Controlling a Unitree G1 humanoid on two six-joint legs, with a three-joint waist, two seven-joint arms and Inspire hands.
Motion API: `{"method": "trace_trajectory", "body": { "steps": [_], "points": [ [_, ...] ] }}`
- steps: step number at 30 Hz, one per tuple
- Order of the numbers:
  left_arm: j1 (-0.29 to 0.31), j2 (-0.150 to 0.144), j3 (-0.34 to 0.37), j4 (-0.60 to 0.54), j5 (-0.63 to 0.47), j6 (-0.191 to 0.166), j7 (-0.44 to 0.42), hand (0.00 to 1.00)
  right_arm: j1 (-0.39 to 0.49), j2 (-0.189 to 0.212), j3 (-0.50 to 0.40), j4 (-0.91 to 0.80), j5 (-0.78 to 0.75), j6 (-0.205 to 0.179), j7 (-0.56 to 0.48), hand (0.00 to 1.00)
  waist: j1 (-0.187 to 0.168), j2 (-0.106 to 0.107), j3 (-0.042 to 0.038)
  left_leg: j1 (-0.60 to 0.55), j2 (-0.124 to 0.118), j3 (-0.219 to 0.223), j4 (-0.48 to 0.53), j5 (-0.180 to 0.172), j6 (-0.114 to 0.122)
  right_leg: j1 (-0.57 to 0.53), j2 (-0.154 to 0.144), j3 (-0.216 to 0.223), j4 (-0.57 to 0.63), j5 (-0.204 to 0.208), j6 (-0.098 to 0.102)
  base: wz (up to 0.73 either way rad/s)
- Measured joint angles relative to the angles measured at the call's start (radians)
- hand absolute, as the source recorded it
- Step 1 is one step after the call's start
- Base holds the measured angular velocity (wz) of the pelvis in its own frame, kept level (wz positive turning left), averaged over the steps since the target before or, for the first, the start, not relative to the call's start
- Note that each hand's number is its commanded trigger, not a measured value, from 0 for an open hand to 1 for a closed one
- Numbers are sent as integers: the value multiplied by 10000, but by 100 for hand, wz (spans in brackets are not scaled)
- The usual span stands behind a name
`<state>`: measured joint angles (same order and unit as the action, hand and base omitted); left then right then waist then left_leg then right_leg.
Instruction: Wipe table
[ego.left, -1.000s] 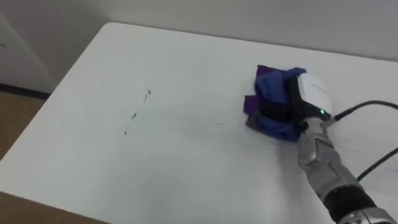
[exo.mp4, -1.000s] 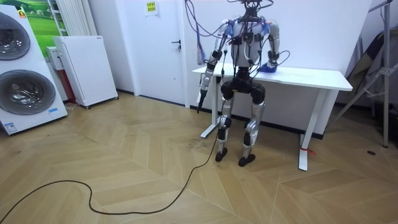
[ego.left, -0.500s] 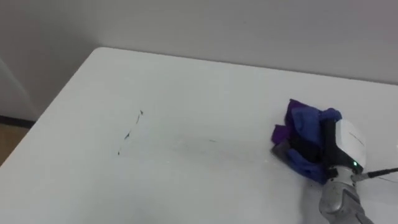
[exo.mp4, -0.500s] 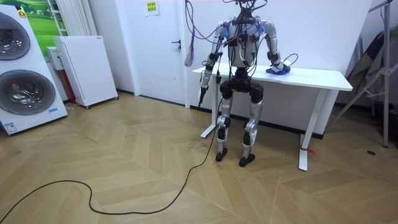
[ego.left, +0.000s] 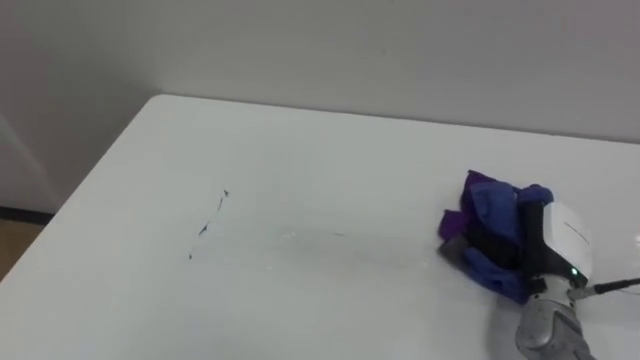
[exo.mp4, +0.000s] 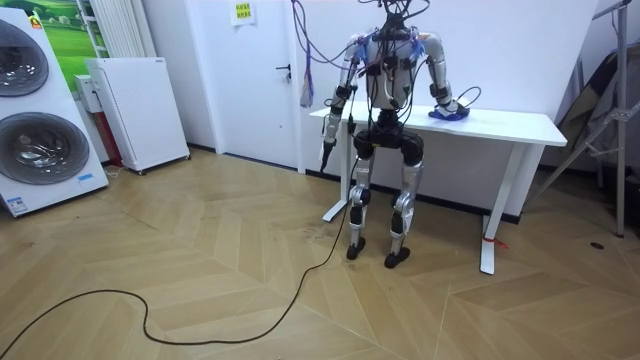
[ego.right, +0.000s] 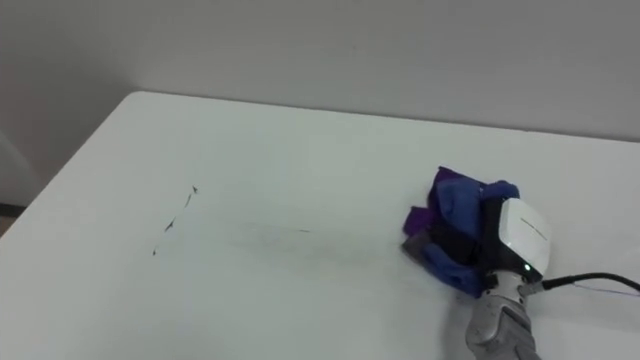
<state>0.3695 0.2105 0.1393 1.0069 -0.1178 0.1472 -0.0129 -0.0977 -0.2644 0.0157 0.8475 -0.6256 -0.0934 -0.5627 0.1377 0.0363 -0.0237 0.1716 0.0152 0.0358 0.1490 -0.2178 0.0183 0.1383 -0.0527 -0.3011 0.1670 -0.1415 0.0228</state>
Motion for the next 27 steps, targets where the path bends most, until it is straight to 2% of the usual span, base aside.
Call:
{"method": "trace_trajectory", "body": {
  "steps": [3, 5, 12, 18, 21, 23, 27],
  "points": [
    [7, -55, -60, 1, -60, 8, 6, 0, 10, -22, 0, -24, 45, 59, 173, 0, 3, -45, 41, 94, 2, 16, 17, -21, -4, 52, -3, 31, -8, -8, 7, 0],
    [3, -141, -70, -21, -69, 8, 26, 0, 144, 1, 11, -357, -80, 232, 267, 0, 5, -79, 72, 127, -1, 90, 17, -30, -1, 90, 10, 214, -10, -32, 11, -7],
    [-182, -320, -72, -63, -34, 7, 84, 0, 580, 11, -3, -1279, -445, 307, 356, 0, -17, -133, 105, 134, -22, 217, 3, -77, 26, -45, 42, 528, -9, -71, 49, -7],
    [-509, -315, 165, -234, -76, -48, 104, 0, 792, 15, -23, -1808, -414, 296, 788, 0, -91, -308, 158, 117, -12, 322, -51, -77, 28, -174, 47, 545, 15, -74, 53, -5],
    [-826, -329, 352, -237, -126, -151, 121, 0, 743, 76, -105, -1837, -327, 293, 1007, 0, -119, -489, 184, 55, -13, 323, -63, -77, 29, -181, 49, 550, 17, -74, 54, 0],
    [-838, -343, 355, -237, -479, -267, 151, 0, 764, 81, -171, -1865, -337, 293, 1149, 0, -139, -518, 171, 82, -16, 347, -66, -95, 54, -166, 49, 574, 23, -72, 57, 0],
    [-757, -338, 579, -234, -479, -252, 221, 0, 776, 85, -410, -2008, -325, 298, 1404, 0, -198, -492, 156, 156, -14, 426, -122, -98, 60, -146, 54, 644, 24, -70, 59, -5]
  ]
}}
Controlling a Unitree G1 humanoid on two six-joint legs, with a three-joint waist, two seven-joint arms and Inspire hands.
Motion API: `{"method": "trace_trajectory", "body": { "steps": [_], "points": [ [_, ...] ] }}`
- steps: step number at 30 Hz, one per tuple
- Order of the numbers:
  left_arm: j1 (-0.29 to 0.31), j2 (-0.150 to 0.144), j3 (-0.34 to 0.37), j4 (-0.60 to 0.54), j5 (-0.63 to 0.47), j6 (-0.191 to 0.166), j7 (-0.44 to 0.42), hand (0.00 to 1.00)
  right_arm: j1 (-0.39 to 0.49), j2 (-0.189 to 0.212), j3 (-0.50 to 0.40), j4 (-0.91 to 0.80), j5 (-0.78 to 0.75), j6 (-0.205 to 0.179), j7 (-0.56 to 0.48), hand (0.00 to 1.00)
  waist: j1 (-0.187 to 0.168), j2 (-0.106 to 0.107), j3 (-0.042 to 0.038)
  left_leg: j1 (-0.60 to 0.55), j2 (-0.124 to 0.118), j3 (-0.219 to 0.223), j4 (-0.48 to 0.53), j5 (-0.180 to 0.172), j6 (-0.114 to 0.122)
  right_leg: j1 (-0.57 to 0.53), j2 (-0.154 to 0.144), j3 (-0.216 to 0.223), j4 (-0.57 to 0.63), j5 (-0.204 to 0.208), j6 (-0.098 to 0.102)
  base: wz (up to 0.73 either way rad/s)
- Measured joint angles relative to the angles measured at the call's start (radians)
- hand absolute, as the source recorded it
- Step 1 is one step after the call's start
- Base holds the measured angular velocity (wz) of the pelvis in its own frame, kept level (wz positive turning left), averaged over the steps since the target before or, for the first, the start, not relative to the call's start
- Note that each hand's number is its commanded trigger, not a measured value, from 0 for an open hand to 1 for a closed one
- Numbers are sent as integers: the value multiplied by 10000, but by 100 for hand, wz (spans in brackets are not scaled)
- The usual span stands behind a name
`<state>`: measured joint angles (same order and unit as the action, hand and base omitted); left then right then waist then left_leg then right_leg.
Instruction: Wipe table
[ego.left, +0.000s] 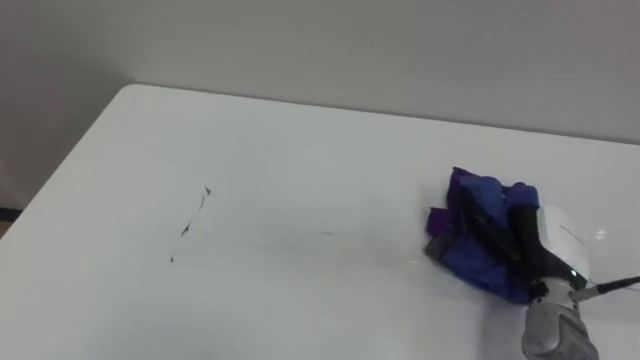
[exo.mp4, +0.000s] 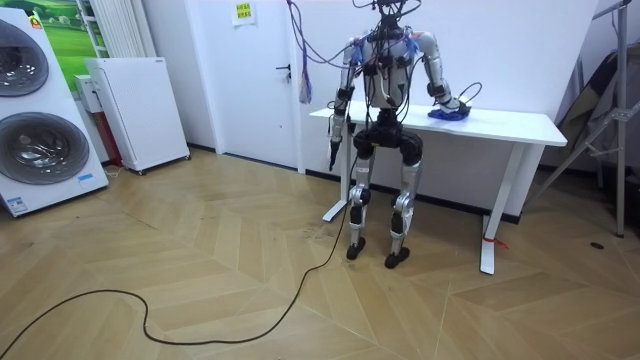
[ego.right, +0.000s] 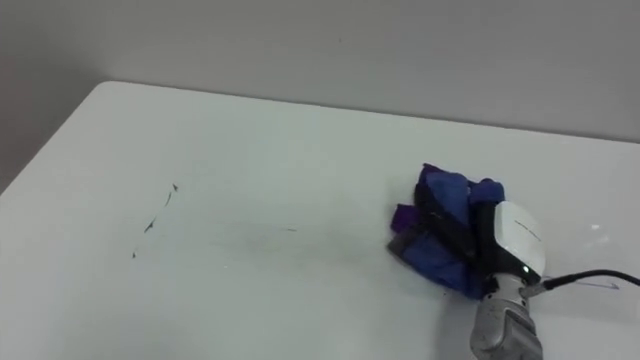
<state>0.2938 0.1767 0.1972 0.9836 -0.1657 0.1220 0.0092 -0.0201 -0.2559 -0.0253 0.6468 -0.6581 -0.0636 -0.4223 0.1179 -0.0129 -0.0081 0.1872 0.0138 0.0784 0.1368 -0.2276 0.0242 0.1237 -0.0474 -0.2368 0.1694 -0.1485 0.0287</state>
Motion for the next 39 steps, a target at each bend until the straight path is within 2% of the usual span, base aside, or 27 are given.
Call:
{"method": "trace_trajectory", "body": {
  "steps": [3, 6, 9, 11, 14, 16, 17, 21, 22, 26, 31, 39],
  "points": [
    [55, -7, 211, 84, -3, 21, -4, 0, 18, 1, -86, -156, 48, 3, 153, 0, -71, 38, -19, 52, 5, 72, -17, 0, 0, -11, 11, 110, 3, 0, 0, -7],
    [52, -33, 521, 238, -1, 25, -10, 0, 29, -1, -584, -225, 48, 32, 296, 0, -98, 45, -24, 65, 7, 112, -26, 0, 0, -59, 20, 146, 16, 0, 1, -4],
    [55, -40, 787, 312, -3, 22, -10, 0, 201, -4, -1113, -710, 84, 267, 311, 0, -306, 8, -42, -42, 10, 140, -23, 0, 0, -234, 22, 190, 80, 0, 0, -5],
    [57, -55, 1087, 394, -3, -7, -9, 0, 331, -20, -1930, -1089, 55, 372, 206, 0, -416, 31, -69, -68, 20, 277, -25, 1, 1, -373, 55, 430, 177, 0, -2, -24],
    [148, -58, 1523, 398, -69, -99, -16, 0, 580, -65, -2856, -1710, 154, 449, 123, 0, -709, -32, -46, -179, 16, 320, -24, 2, 2, -484, 55, 475, 209, 0, -2, -8],
    [160, -57, 1539, 371, -160, -161, -21, 0, 746, -192, -3125, -1997, 285, 462, 87, 0, -880, -67, -41, -202, 22, 376, -21, 3, 3, -570, 57, 519, 271, -2, -4, -12],
    [172, -56, 1539, 369, -171, -181, -36, 0, 822, -341, -3180, -2056, 350, 513, 90, 0, -917, -129, -13, -173, 33, 487, -15, 3, 3, -612, 67, 605, 350, -12, -15, -20],
    [148, -29, 1578, 356, -166, -211, -235, 0, 869, -635, -3644, -2046, 597, 625, 75, 0, -1024, -269, 5, -156, 28, 612, -7, 3, 2, -751, 80, 832, 499, -39, -26, -18],
    [164, -15, 1599, 357, -154, -219, -261, 0, 869, -674, -3756, -2018, 641, 653, 74, 0, -1061, -378, 60, -106, 26, 667, -4, 3, 2, -748, 84, 900, 538, -73, -34, -15],
    [132, 11, 1964, 352, -176, -216, -481, 0, 954, -700, -4053, -1712, 664, 743, 12, 0, -1158, -492, 54, -61, 74, 774, -8, -19, -28, -757, 150, 998, 521, -77, -43, -4],
    [226, 19, 2149, 352, -200, -193, -627, 0, 1138, -700, -4445, -1636, 729, 1005, -85, 0, -1176, -485, 19, -127, 104, 861, -18, -31, -46, -857, 204, 1077, 547, -40, -97, -8],
    [268, 2, 2307, 376, -197, -195, -639, 0, 1368, -700, -4747, -313, 1166, 1085, -113, 0, -1405, -380, -2, -107, 114, 948, -78, -34, -50, -896, 210, 1075, 538, -42, -95, -1]
  ]
}}
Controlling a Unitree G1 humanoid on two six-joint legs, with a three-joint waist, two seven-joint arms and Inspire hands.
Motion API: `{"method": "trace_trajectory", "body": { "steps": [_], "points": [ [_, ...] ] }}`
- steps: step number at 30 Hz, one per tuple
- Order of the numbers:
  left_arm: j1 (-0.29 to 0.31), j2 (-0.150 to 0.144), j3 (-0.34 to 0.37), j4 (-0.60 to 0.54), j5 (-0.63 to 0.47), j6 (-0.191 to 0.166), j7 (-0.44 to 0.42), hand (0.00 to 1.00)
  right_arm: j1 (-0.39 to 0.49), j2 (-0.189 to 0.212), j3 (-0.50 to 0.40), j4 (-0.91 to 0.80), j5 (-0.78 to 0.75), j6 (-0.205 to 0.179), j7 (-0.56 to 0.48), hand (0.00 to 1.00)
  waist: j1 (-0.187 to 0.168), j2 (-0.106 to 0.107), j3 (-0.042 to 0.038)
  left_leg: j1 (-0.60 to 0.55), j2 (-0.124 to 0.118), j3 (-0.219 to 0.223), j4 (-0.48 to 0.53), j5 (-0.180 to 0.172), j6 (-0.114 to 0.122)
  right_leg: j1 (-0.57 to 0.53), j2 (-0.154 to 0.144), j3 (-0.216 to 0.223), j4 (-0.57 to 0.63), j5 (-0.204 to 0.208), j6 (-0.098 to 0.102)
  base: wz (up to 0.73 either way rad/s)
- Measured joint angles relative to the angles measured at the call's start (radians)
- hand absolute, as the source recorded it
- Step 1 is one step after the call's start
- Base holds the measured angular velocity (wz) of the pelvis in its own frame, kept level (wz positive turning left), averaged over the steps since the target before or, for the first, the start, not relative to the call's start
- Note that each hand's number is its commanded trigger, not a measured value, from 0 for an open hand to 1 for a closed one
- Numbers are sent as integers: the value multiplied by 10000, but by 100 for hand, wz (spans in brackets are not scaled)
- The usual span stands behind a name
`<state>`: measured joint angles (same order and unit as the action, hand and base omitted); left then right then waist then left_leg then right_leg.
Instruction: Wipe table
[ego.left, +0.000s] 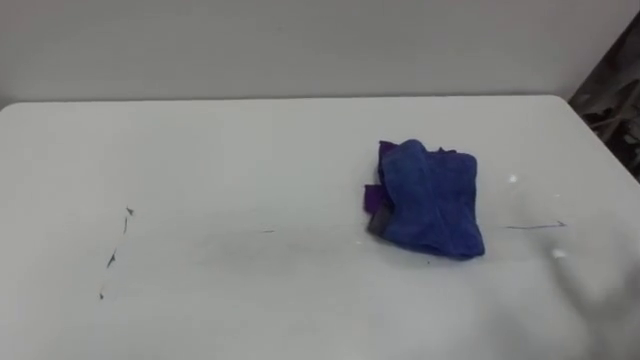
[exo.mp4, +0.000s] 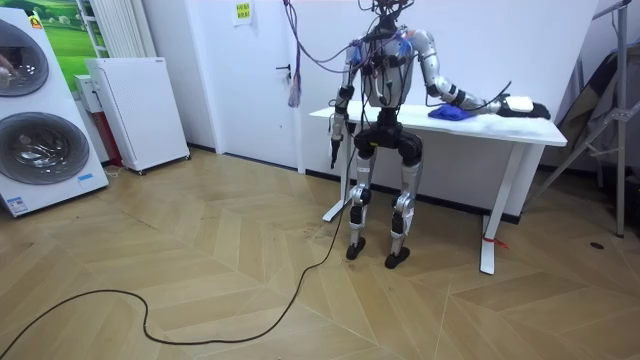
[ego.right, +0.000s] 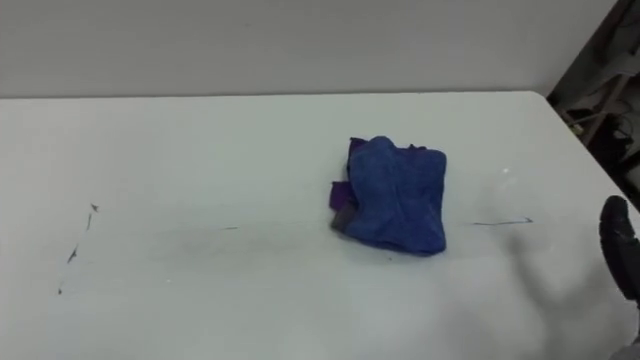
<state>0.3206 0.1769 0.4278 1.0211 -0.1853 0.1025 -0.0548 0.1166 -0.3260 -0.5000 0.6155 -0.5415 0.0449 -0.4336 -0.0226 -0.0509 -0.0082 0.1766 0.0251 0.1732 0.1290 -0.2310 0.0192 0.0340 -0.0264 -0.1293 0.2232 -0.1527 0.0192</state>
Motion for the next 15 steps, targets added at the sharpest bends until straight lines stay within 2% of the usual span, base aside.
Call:
{"method": "trace_trajectory", "body": {
  "steps": [3, 4, 5, 10, 15],
  "points": [
    [128, 2, 113, -1, 2, 7, -29, 0, 358, -2, -320, 63, 281, 5, 4, 0, -26, 90, 2, -1, 9, 97, -6, -25, -3, -25, 23, 95, 2, 0, 0, -9],
    [208, 2, 152, -11, -5, 7, -29, 0, 417, -4, -452, 211, 435, 0, -5, 0, -71, 141, -35, 5, 11, 122, -5, -35, -4, -32, 33, 137, 2, 0, 0, -5],
    [247, 6, 224, -8, -13, 5, -17, 0, 413, -5, -545, 584, 684, -8, -17, 0, -155, 147, -39, 42, 15, 122, -5, -39, -5, 8, 37, 139, 3, -1, 0, -4],
    [266, 29, 251, 4, -82, 8, -35, 0, 601, -25, -687, 2852, 1975, 22, 16, 0, -243, 64, -46, 104, 26, 168, 3, -50, -13, -3, 42, 203, 117, -44, -9, -1],
    [348, 23, 270, 179, -72, 8, -66, 0, 1104, -17, -722, 4413, 2960, 312, 476, 0, -286, 55, -18, 177, 39, 154, 7, -82, -36, 17, 59, 241, 144, -106, -27, -3]
  ]
}}
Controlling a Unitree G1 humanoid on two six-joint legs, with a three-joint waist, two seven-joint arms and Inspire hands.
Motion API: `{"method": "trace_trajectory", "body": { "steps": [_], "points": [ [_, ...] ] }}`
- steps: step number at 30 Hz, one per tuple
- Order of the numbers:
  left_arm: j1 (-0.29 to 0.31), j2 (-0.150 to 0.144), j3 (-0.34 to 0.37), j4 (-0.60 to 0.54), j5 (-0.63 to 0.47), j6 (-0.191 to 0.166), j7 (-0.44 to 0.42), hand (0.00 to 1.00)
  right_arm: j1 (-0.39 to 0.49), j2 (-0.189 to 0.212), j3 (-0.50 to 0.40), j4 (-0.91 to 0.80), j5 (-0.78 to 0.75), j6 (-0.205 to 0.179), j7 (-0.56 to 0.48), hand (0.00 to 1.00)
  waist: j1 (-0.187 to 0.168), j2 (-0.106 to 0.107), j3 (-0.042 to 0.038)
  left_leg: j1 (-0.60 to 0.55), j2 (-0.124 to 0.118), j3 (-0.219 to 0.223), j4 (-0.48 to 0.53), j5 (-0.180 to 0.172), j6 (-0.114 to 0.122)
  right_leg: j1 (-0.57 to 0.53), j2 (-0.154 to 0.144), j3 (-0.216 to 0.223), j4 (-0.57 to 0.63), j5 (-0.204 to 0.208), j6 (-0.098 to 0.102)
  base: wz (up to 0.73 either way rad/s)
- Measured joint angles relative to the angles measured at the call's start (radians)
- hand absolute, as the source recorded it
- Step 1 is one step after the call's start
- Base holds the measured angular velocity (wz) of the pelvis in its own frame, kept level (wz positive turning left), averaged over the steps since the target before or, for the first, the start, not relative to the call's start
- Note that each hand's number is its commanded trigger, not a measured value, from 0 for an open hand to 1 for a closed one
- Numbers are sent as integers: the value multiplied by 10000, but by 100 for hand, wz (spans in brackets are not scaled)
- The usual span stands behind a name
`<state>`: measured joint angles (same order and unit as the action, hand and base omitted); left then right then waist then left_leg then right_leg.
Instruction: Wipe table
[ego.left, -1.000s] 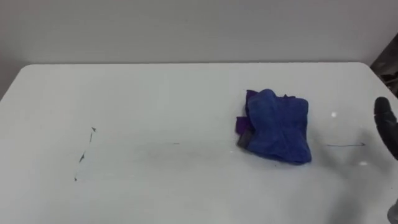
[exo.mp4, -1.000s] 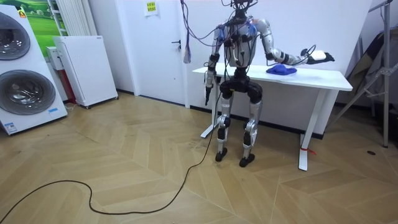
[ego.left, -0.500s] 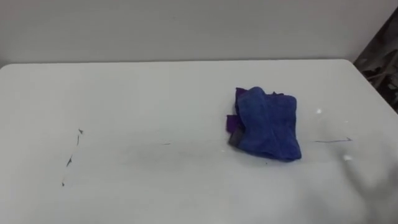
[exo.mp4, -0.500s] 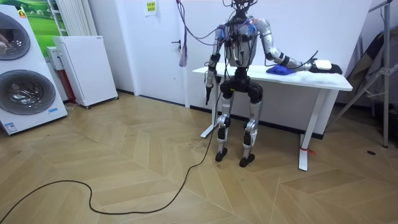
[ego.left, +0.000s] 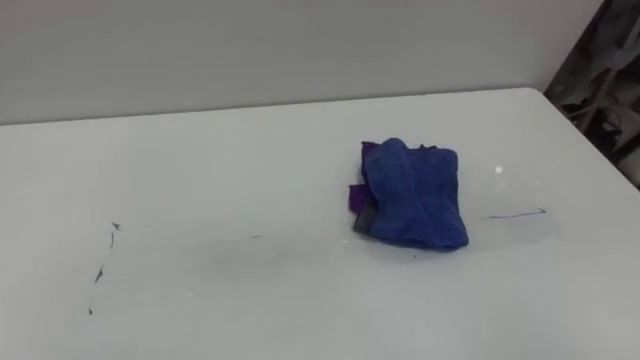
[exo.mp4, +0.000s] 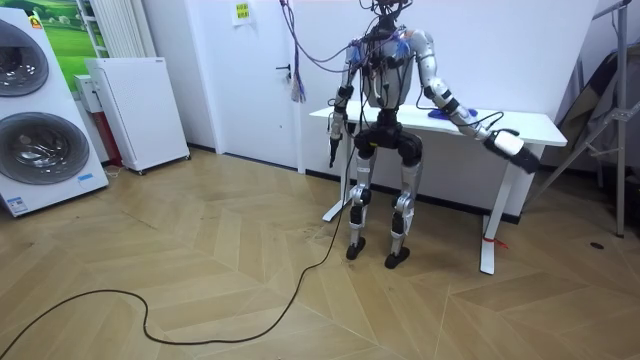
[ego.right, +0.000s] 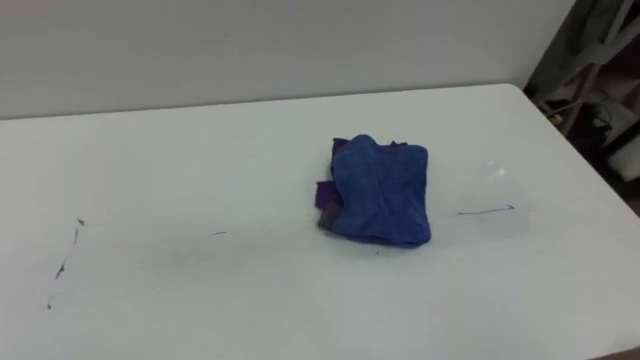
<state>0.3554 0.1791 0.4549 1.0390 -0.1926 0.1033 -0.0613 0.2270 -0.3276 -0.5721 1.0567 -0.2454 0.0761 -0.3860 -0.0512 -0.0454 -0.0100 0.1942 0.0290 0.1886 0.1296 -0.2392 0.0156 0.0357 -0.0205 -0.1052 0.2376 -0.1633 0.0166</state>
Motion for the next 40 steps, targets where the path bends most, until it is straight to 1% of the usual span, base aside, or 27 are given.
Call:
{"method": "trace_trajectory", "body": {
  "steps": [2, 3, 4, 6, 9, 10, 11, 12, 13, 14, 15, 16, 18, 20, 21, 23, 25, 28, 31, 32, 33, 35, 38, 40],
  "points": [
    [34, -9, -2, 35, -9, 10, -5, 0, 119, 98, 3, 963, 712, 156, 184, 0, 42, -58, 13, 12, 22, 0, 1, -22, -24, -25, 29, -2, -22, -14, -17, 0],
    [55, -8, -15, 36, -10, 23, -8, 0, 151, 148, 19, 1101, 851, 201, 243, 0, 42, -64, 15, 13, 32, -1, 7, -30, -31, -30, 36, -7, -35, -16, -21, 0],
    [65, -8, -54, 37, -1, 71, -10, 0, 231, 256, 33, 1211, 994, 319, 343, 0, 36, -67, 16, 8, 92, 0, 19, -51, -43, -29, 43, -15, -46, -22, -30, 0],
    [44, -6, -69, 50, 2, 113, -10, 0, 268, 320, 167, 1516, 1153, 375, 496, 0, 43, -39, 16, 11, 114, 0, 30, -70, -52, -5, 62, -15, -99, -25, -32, 0],
    [-65, -5, -133, 259, 11, 188, 12, 0, 349, 582, 652, 1868, 1239, 544, 853, 0, 55, -8, 9, 28, 109, 0, 20, -84, -68, 48, 94, -36, -145, -18, -36, 0],
    [-121, -3, -259, 432, 12, 219, 17, 0, 368, 679, 939, 1902, 1190, 690, 1090, 0, 78, 23, 10, 46, 110, 1, 19, -85, -70, 105, 105, -34, -125, -17, -38, 0],
    [-143, -7, -369, 563, 12, 263, 18, 0, 357, 716, 1284, 1967, 1157, 806, 1357, 0, 117, 64, 13, 85, 104, 7, 3, -92, -80, 141, 117, -20, -130, -17, -38, 0],
    [-153, -7, -420, 592, 13, 307, 27, 0, 353, 721, 1460, 2011, 1140, 857, 1501, 0, 141, 86, 12, 93, 108, 8, 5, -105, -83, 140, 125, -13, -143, -17, -38, 0],
    [-168, -7, -570, 590, 10, 393, 61, 0, 323, 727, 1832, 2172, 1088, 911, 1736, 0, 212, 112, 13, 99, 119, 5, 12, -133, -83, 142, 135, -20, -159, -17, -38, 0],
    [-211, -8, -731, 627, 10, 416, 76, 0, 295, 744, 2219, 2326, 995, 963, 2009, 0, 310, 127, 19, 115, 125, 2, 11, -138, -82, 160, 137, -35, -167, -17, -38, 0],
    [-251, -12, -791, 680, 11, 419, 76, 0, 288, 759, 2381, 2373, 915, 991, 2134, 0, 334, 131, 21, 122, 126, -5, 10, -139, -82, 163, 136, -45, -167, -17, -38, 3],
    [-373, -18, -887, 864, 14, 428, 74, 0, 267, 787, 2550, 2428, 781, 1001, 2399, 0, 398, 144, 25, 131, 126, -14, 10, -140, -81, 177, 132, -59, -167, -17, -38, 0],
    [-525, -23, -1089, 1202, 110, 430, 76, 0, 155, 804, 2807, 2603, 547, 1000, 2610, 0, 524, 185, 23, 146, 126, -19, 21, -150, -81, 213, 136, -46, -169, -17, -38, 0],
    [-555, -47, -1508, 1321, 223, 443, 108, 0, 25, 898, 3332, 2634, 278, 1023, 2668, 0, 621, 246, 57, 212, 131, -60, 34, -172, -83, 342, 140, -73, -180, -17, -38, 4],
    [-543, -47, -1644, 1361, 306, 443, 115, 0, -13, 936, 3397, 2626, 204, 1029, 2670, 0, 630, 276, 59, 225, 138, -61, 36, -184, -83, 362, 146, -76, -181, -17, -38, 3],
    [-592, -56, -2040, 1480, 398, 508, 139, 0, -245, 1035, 3775, 2531, 129, 997, 2703, 0, 633, 402, 94, 191, 142, -60, 58, -227, -77, 359, 141, -83, -169, -18, -37, 0],
    [-596, -67, -2192, 1462, 494, 508, 144, 0, -386, 1102, 4020, 2284, -121, 998, 2750, 0, 674, 501, 130, 145, 129, -58, 53, -227, -76, 321, 130, -86, -183, -18, -36, 0],
    [-646, -100, -2444, 1398, 770, 500, 173, 0, -642, 1277, 4457, 2058, -948, 952, 2751, 0, 837, 627, 133, 140, 125, -80, 59, -226, -75, 323, 119, -109, -247, -21, -32, 3],
    [-805, -186, -2954, 1408, 877, 503, 509, 0, -866, 1493, 5131, 2137, -1327, 860, 2685, 0, 839, 695, 117, 110, 108, -313, 106, -222, -71, 435, 87, -345, -358, -27, 1, 21],
    [-845, -225, -3176, 1409, 897, 500, 591, 0, -939, 1595, 5278, 2142, -1456, 869, 2656, 0, 868, 730, 124, 106, 106, -377, 116, -222, -71, 500, 80, -382, -361, -45, 19, 20],
    [-851, -254, -3258, 1410, 943, 501, 609, 0, -989, 1632, 5364, 2141, -1522, 862, 2653, 0, 868, 757, 128, 104, 106, -396, 121, -222, -72, 512, 78, -401, -361, -50, 23, 12],
    [-851, -410, -3573, 1409, 1229, 538, 721, 0, -1088, 1745, 5670, 2135, -1653, 858, 2652, 0, 869, 854, 141, 106, 98, -483, 164, -222, -72, 577, 49, -504, -362, -60, 35, 12],
    [-843, -537, -3647, 1423, 1617, 697, 717, 0, -1062, 1857, 6002, 2214, -1722, 869, 2711, 0, 873, 870, 148, 128, 98, -581, 222, -222, -72, 688, 22, -638, -361, -81, 51, 15],
    [-823, -536, -3876, 1435, 1650, 770, 709, 0, -1021, 1868, 6271, 2287, -1732, 873, 2773, 0, 872, 851, 155, 131, 89, -603, 223, -222, -73, 718, 2, -688, -363, -118, 45, 7]
  ]
}}
